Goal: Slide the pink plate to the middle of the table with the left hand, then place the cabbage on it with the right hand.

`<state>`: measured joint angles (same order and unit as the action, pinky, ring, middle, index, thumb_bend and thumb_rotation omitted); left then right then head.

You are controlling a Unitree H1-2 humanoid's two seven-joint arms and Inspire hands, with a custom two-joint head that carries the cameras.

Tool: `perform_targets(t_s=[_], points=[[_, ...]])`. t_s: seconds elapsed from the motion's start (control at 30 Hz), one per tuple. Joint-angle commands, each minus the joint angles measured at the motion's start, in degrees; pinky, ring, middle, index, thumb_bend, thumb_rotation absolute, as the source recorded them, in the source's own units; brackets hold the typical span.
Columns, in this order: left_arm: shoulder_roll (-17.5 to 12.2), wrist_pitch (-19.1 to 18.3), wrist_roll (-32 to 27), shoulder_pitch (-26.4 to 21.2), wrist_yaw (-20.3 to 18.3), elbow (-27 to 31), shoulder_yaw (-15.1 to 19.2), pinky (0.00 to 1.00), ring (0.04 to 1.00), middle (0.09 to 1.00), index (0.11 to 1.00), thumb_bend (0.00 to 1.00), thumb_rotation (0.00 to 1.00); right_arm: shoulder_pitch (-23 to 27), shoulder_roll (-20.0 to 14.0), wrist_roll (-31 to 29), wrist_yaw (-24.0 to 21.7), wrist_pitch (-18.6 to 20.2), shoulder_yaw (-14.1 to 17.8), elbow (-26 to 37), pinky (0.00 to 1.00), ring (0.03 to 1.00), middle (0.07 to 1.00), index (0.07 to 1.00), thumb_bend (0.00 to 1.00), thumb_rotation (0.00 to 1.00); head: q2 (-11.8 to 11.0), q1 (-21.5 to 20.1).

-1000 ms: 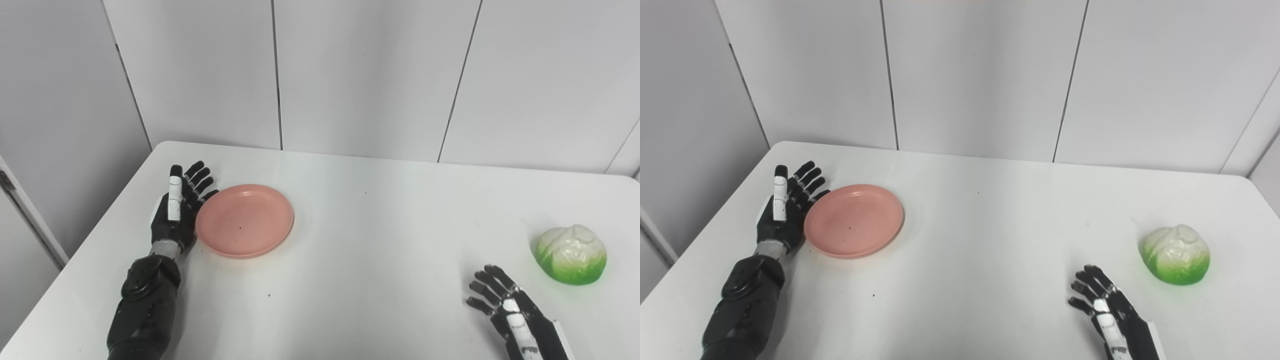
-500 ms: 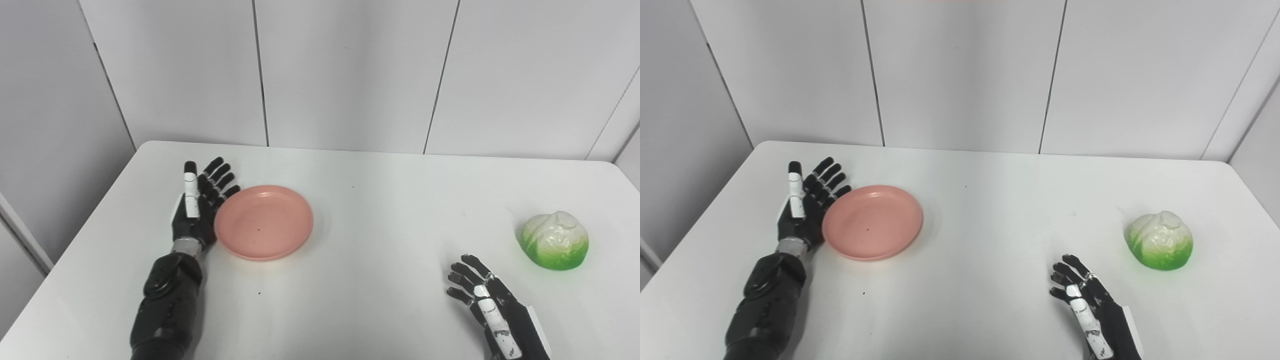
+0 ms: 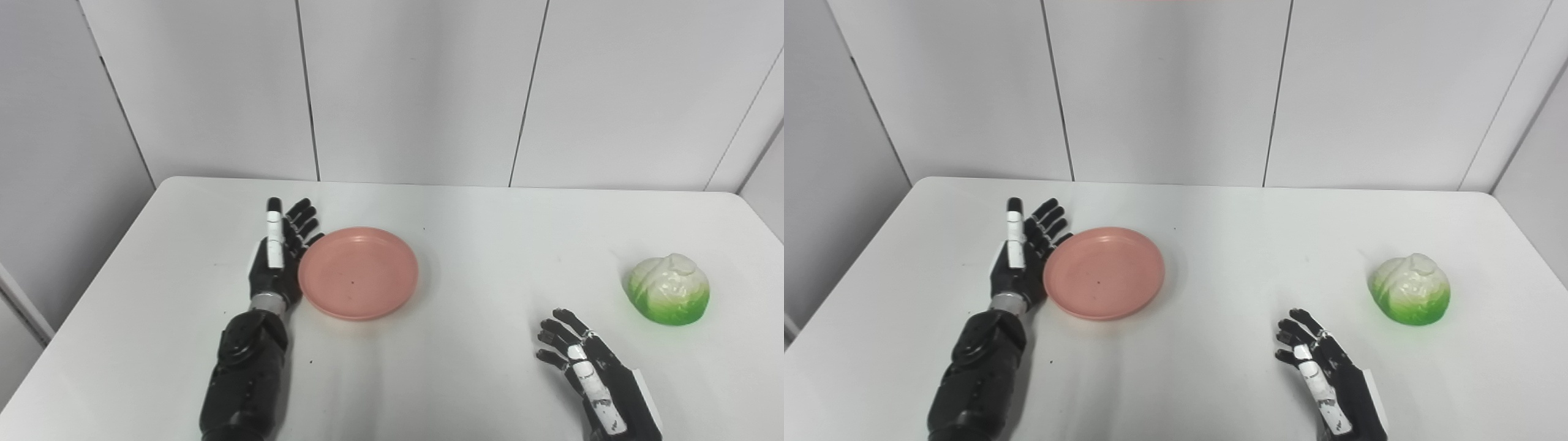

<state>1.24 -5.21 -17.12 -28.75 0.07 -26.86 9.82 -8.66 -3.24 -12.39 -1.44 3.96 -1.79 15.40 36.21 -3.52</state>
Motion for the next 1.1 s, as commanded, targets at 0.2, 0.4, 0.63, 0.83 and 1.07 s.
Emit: perform_targets(t_s=[0.2,0.4,0.63,0.83,1.07], points=[[3.5,-3.0,3.0,2.7,2.5,0.5,-1.9,0.85,0.912,0.881,0.775,0.84,0.89,-2.5,2.5,1.1,0.6,0.3,-1.7,2.6,0.74,0.794,0.785,0.794,0.73,0.67,0.5,-3.0],[5.5,-2.2,4.2,4.5,2.5,1.8,-2.9,0.81,0.888,0.856,0.738,0.83,0.88,-2.5,3.2,1.5,1.4,1.3,-2.7,3.2,0.75,0.791,0.786,0.789,0.73,0.67,0.5,-4.7],[8.6,1.3,5.6,6.3,3.3,1.8,-3.3,0.79,0.857,0.823,0.693,0.86,0.86,-2.1,3.9,2.3,2.4,1.7,-4.0,3.1,0.75,0.790,0.784,0.790,0.74,0.66,0.4,-7.0],[9.6,4.7,6.8,7.5,2.8,1.3,-3.9,0.77,0.842,0.816,0.670,0.86,0.86,-1.6,5.1,3.1,3.6,1.7,-5.4,2.5,0.74,0.787,0.781,0.787,0.75,0.66,0.3,-11.0],[8.9,5.1,5.9,7.7,1.4,1.3,-4.1,0.73,0.822,0.796,0.640,0.85,0.84,-0.6,6.2,4.8,5.3,1.4,-7.4,1.2,0.73,0.780,0.778,0.787,0.73,0.67,-0.5,-15.7]])
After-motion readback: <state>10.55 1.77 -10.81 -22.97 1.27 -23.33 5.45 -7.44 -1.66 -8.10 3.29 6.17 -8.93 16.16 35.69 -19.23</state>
